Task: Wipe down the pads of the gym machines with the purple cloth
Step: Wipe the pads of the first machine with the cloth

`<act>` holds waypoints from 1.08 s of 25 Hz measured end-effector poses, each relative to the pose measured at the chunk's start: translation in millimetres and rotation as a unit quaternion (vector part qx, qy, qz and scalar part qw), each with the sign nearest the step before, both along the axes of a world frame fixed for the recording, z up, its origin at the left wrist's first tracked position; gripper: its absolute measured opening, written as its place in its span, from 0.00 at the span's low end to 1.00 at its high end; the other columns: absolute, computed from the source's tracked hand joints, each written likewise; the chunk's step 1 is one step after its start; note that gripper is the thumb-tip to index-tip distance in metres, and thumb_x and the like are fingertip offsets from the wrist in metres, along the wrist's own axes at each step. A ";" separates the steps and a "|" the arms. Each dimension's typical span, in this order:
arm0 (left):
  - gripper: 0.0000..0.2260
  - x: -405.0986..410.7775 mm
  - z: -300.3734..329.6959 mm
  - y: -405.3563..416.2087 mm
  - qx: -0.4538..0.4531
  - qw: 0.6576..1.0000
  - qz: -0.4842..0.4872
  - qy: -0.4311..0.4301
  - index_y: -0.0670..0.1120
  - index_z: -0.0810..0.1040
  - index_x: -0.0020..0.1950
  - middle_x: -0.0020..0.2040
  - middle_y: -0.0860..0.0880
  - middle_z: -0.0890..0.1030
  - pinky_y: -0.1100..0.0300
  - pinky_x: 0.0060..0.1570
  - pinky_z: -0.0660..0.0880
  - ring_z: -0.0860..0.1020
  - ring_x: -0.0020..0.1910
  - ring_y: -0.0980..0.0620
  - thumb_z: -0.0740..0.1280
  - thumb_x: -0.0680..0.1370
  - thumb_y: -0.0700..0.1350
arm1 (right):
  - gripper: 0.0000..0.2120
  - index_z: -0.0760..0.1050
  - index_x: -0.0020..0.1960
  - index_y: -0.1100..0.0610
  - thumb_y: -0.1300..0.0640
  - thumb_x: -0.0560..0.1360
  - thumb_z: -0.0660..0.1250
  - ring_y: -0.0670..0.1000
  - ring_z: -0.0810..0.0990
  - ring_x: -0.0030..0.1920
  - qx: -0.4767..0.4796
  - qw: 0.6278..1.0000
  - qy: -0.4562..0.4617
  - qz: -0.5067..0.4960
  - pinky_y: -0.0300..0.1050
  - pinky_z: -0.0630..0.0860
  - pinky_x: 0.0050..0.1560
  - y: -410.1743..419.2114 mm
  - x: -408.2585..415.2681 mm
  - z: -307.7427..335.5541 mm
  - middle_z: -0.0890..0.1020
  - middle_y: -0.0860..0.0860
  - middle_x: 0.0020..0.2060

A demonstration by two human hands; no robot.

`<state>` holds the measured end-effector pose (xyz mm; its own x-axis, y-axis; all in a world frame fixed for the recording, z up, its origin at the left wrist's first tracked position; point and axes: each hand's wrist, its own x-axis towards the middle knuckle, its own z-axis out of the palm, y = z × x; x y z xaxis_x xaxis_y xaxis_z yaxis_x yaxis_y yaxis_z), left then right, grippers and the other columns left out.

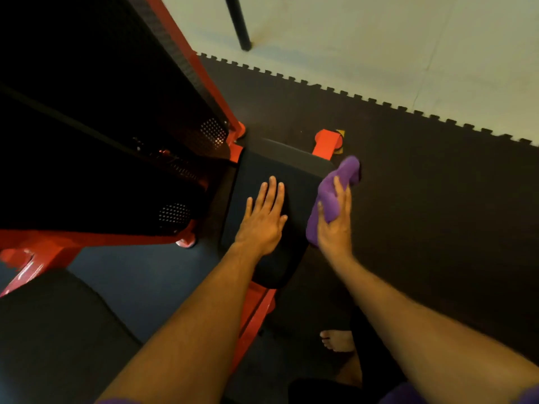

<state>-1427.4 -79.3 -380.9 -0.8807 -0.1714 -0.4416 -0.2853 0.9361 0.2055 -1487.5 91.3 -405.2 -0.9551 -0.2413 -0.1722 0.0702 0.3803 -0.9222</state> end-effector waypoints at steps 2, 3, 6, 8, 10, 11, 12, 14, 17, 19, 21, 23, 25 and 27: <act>0.33 6.2 -25.1 -4.5 -0.021 0.999 -0.018 0.025 0.50 0.33 0.82 0.82 0.50 0.29 0.41 0.81 0.39 0.33 0.82 0.49 0.50 0.85 0.54 | 0.27 0.56 0.82 0.51 0.52 0.85 0.57 0.39 0.48 0.80 0.042 0.999 0.003 0.005 0.36 0.46 0.78 -5.0 73.7 -3.4 0.56 0.50 0.81; 0.32 10.1 -34.4 -7.2 -0.027 0.998 -0.023 0.046 0.50 0.32 0.82 0.81 0.50 0.29 0.43 0.80 0.36 0.32 0.82 0.49 0.48 0.85 0.56 | 0.26 0.57 0.81 0.48 0.51 0.84 0.57 0.38 0.50 0.79 0.039 0.999 -0.014 0.004 0.35 0.47 0.78 -6.2 108.3 -1.6 0.59 0.51 0.80; 0.31 16.8 -49.7 -11.2 -0.028 0.995 -0.036 0.091 0.51 0.34 0.83 0.82 0.51 0.29 0.48 0.79 0.31 0.34 0.82 0.49 0.47 0.85 0.57 | 0.27 0.65 0.77 0.53 0.45 0.80 0.59 0.40 0.64 0.73 -0.022 0.987 -0.137 -0.079 0.31 0.58 0.74 -13.9 107.6 -4.2 0.69 0.51 0.73; 0.31 15.3 -49.9 -11.4 -0.025 0.994 -0.035 0.100 0.51 0.34 0.83 0.82 0.50 0.29 0.48 0.79 0.31 0.35 0.83 0.48 0.46 0.85 0.57 | 0.24 0.72 0.70 0.57 0.47 0.78 0.62 0.46 0.71 0.70 -0.076 0.971 -0.126 -0.188 0.42 0.64 0.75 -22.0 46.5 -8.7 0.74 0.53 0.69; 0.31 16.1 -47.3 -10.8 -0.029 0.995 -0.041 0.087 0.51 0.31 0.82 0.81 0.51 0.27 0.47 0.78 0.31 0.32 0.82 0.49 0.44 0.85 0.58 | 0.14 0.73 0.64 0.45 0.56 0.80 0.63 0.49 0.72 0.70 -0.066 0.974 -0.063 -0.207 0.51 0.68 0.74 -22.9 -15.8 -0.2 0.73 0.53 0.68; 0.31 16.3 -45.1 -10.4 -0.031 0.996 -0.041 0.076 0.52 0.30 0.82 0.81 0.51 0.26 0.47 0.78 0.30 0.30 0.81 0.50 0.43 0.85 0.58 | 0.15 0.71 0.63 0.41 0.58 0.81 0.63 0.47 0.72 0.70 -0.046 0.983 -0.032 -0.174 0.53 0.69 0.73 -20.3 -39.7 0.3 0.74 0.51 0.68; 0.31 14.6 -42.7 -10.8 -0.026 0.997 -0.041 0.065 0.52 0.28 0.81 0.80 0.51 0.24 0.47 0.77 0.29 0.29 0.80 0.50 0.42 0.85 0.58 | 0.15 0.71 0.64 0.42 0.58 0.82 0.63 0.45 0.73 0.69 -0.036 0.989 -0.034 -0.142 0.53 0.71 0.72 -14.6 -55.4 0.3 0.74 0.48 0.67; 0.31 11.8 -37.2 -10.8 -0.017 0.998 -0.039 0.042 0.52 0.26 0.80 0.78 0.51 0.22 0.48 0.76 0.28 0.25 0.79 0.51 0.43 0.85 0.58 | 0.15 0.71 0.68 0.47 0.56 0.82 0.63 0.39 0.73 0.67 -0.032 0.994 -0.045 -0.098 0.50 0.71 0.71 -6.6 -61.6 9.4 0.74 0.40 0.66; 0.32 7.9 -26.5 -9.5 -0.004 0.999 -0.034 0.005 0.52 0.25 0.78 0.76 0.51 0.20 0.47 0.78 0.29 0.23 0.77 0.50 0.47 0.86 0.57 | 0.16 0.69 0.72 0.45 0.53 0.85 0.59 0.37 0.72 0.67 -0.048 0.988 -0.102 -0.105 0.51 0.67 0.75 -5.5 -8.2 17.4 0.74 0.32 0.65; 0.34 6.1 -17.3 -9.4 -0.005 0.999 -0.040 -0.023 0.51 0.26 0.78 0.77 0.50 0.21 0.46 0.79 0.32 0.25 0.78 0.49 0.50 0.87 0.56 | 0.23 0.60 0.79 0.48 0.50 0.85 0.58 0.47 0.68 0.74 0.032 0.987 -0.148 -0.054 0.34 0.59 0.74 -4.0 58.5 27.9 0.69 0.44 0.74; 0.36 2.1 -4.9 -9.0 0.000 0.998 -0.045 -0.054 0.50 0.27 0.80 0.77 0.50 0.22 0.45 0.80 0.36 0.27 0.79 0.48 0.54 0.87 0.55 | 0.25 0.59 0.80 0.53 0.53 0.84 0.59 0.53 0.66 0.75 0.074 0.987 -0.145 -0.002 0.20 0.53 0.64 5.2 95.1 35.4 0.68 0.52 0.75; 0.37 -1.9 4.3 -6.8 0.001 0.996 -0.045 -0.080 0.48 0.29 0.81 0.77 0.49 0.23 0.45 0.80 0.38 0.29 0.80 0.47 0.55 0.87 0.54 | 0.20 0.66 0.76 0.53 0.55 0.84 0.59 0.55 0.71 0.71 0.041 0.983 -0.172 -0.040 0.31 0.61 0.69 3.6 72.8 32.6 0.72 0.55 0.71; 0.37 -4.4 11.8 -1.9 0.003 0.994 -0.036 -0.101 0.47 0.29 0.81 0.77 0.48 0.23 0.45 0.80 0.38 0.30 0.81 0.46 0.56 0.87 0.53 | 0.14 0.70 0.66 0.48 0.60 0.83 0.60 0.54 0.74 0.67 -0.004 0.970 -0.198 -0.139 0.53 0.69 0.71 -4.0 17.6 31.6 0.74 0.51 0.65; 0.37 -5.9 15.8 2.6 -0.003 0.993 -0.033 -0.112 0.47 0.29 0.81 0.78 0.47 0.24 0.45 0.80 0.39 0.31 0.81 0.46 0.56 0.87 0.52 | 0.14 0.69 0.58 0.44 0.63 0.80 0.62 0.50 0.75 0.63 -0.024 0.972 -0.165 -0.164 0.56 0.73 0.67 -5.6 -33.8 37.0 0.75 0.46 0.60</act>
